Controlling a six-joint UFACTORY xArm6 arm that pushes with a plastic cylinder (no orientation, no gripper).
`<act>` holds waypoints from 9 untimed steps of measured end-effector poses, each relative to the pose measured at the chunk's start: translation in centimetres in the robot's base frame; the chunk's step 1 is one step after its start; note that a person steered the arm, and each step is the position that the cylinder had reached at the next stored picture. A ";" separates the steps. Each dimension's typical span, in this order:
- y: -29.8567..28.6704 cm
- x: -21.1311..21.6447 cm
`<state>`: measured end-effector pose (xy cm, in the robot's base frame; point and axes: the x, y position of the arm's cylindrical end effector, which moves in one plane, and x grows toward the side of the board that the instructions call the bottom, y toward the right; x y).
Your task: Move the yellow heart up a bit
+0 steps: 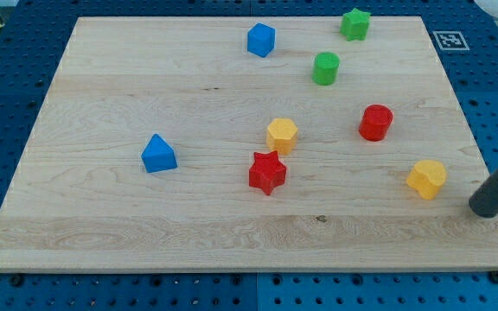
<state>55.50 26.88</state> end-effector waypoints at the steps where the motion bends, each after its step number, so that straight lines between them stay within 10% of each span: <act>1: -0.2 -0.5; 9: -12.9 -2.1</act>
